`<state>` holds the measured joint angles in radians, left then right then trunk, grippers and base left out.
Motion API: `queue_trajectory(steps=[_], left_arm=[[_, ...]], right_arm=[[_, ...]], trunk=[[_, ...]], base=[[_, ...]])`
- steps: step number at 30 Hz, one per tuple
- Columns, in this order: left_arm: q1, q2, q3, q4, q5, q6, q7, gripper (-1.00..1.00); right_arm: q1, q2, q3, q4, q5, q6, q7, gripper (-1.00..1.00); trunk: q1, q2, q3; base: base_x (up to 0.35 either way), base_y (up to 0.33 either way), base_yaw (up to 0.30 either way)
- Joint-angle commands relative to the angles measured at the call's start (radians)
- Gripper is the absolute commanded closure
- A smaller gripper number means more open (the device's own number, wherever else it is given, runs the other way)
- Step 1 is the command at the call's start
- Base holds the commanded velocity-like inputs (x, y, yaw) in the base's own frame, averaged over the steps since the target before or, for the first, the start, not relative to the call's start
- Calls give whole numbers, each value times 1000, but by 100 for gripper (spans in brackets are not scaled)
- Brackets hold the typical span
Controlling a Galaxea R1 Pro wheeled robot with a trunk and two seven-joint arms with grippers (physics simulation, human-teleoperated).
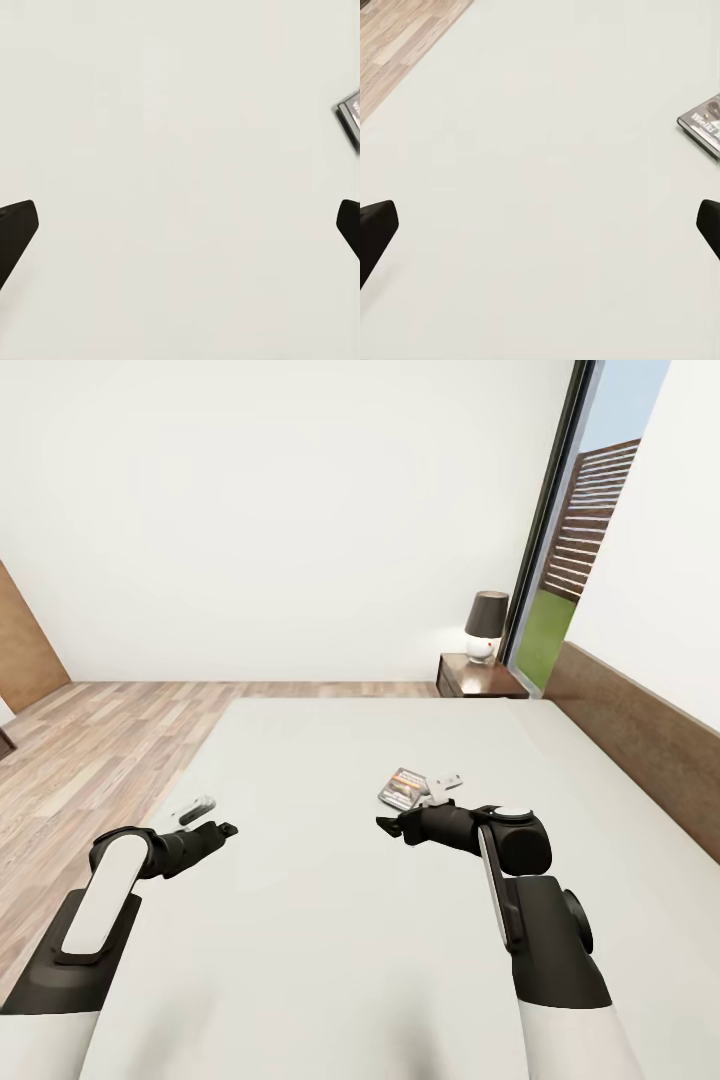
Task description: In the bedroom, move the book from the bed onto either nightstand, and place the two sandals side by side next to the bed.
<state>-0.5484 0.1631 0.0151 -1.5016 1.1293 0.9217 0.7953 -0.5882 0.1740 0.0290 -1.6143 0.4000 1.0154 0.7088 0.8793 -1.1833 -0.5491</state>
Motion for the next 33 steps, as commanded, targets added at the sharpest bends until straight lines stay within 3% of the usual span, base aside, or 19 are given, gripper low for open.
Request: queue_trajectory(steps=[1,18,25,33], left_arm=[[-1,0,0,-1,11,2,10,-100],[-5,0,1,-4,14,5,8,-100],[-17,11,-11,-10,2,76,5,-100],[-24,3,-14,-29,1,106,6,-100]], right_arm=[[-1,0,0,-1,10,3,9,-100],[-1,0,-2,-1,11,3,9,-100],[-1,0,-7,-1,11,5,9,-100],[-2,0,-10,-1,11,13,9,-100]], trunk=[[0,-1,-1],[0,-1,-1],[0,-1,-1],[8,-15,-7]], base=[[31,0,0],[16,0,0],[1,0,0],[0,0,0]])
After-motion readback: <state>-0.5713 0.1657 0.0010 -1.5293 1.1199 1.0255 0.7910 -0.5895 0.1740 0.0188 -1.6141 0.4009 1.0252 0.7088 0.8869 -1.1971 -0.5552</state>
